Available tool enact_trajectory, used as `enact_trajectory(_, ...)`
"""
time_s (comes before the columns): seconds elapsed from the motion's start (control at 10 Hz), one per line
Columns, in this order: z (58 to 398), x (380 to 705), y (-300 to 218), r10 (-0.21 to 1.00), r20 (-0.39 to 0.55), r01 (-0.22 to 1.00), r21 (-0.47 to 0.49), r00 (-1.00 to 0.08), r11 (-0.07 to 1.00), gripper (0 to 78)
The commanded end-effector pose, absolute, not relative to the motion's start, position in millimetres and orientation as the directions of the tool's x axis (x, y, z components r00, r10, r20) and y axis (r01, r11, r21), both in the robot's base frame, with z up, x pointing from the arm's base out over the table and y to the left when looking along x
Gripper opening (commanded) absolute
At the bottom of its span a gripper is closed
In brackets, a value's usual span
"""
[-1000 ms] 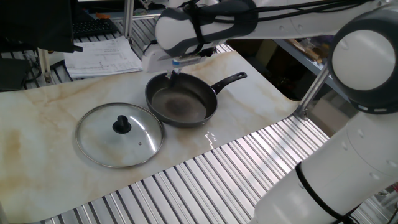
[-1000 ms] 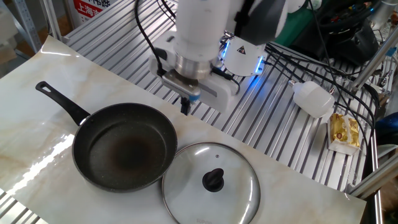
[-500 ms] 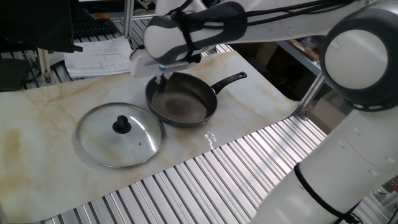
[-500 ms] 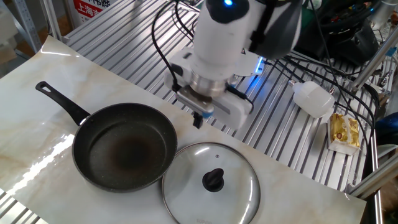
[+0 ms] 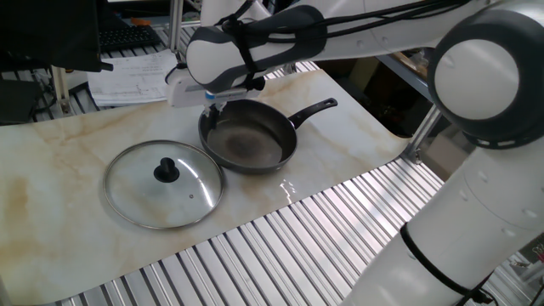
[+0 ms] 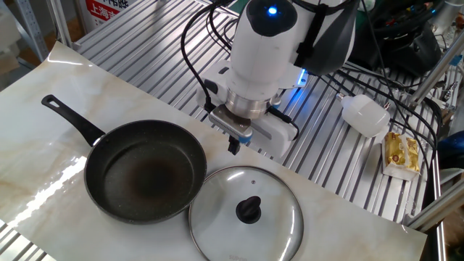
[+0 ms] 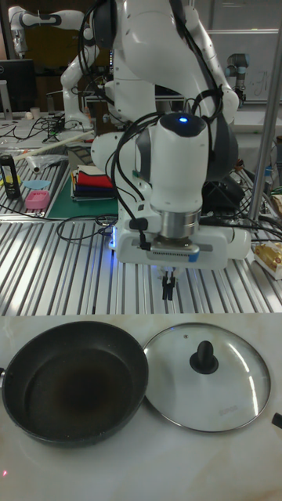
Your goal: Cover the pot with the lid
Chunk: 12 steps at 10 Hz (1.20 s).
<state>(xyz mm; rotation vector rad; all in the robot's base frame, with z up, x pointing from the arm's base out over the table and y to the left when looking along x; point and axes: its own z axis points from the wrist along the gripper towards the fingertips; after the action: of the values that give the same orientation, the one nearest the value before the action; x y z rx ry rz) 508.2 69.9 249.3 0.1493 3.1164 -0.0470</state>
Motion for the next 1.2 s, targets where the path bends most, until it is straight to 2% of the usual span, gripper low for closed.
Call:
enact_trajectory(0.1, 253.2, 517.0, 70.4, 0.105, -0.036, 0.106, -0.042, -0.994, 0.993, 0.0)
enact_trajectory(0.4, 253.2, 517.0, 70.4, 0.115, -0.027, 0.116, -0.032, -0.993, 0.993, 0.0)
enact_trajectory(0.6, 253.2, 517.0, 70.4, 0.104, 0.05, 0.101, -0.045, -0.993, 0.994, 0.0)
enact_trajectory(0.8, 253.2, 517.0, 70.4, 0.043, 0.07, 0.039, -0.053, -0.997, 0.998, 0.0)
enact_trajectory(0.9, 253.2, 517.0, 70.4, 0.015, 0.111, 0.006, -0.077, -0.994, 0.997, 0.0)
enact_trajectory(1.2, 239.3, 522.0, 75.2, 0.0, 0.096, -0.007, -0.07, -0.995, 0.998, 0.0)
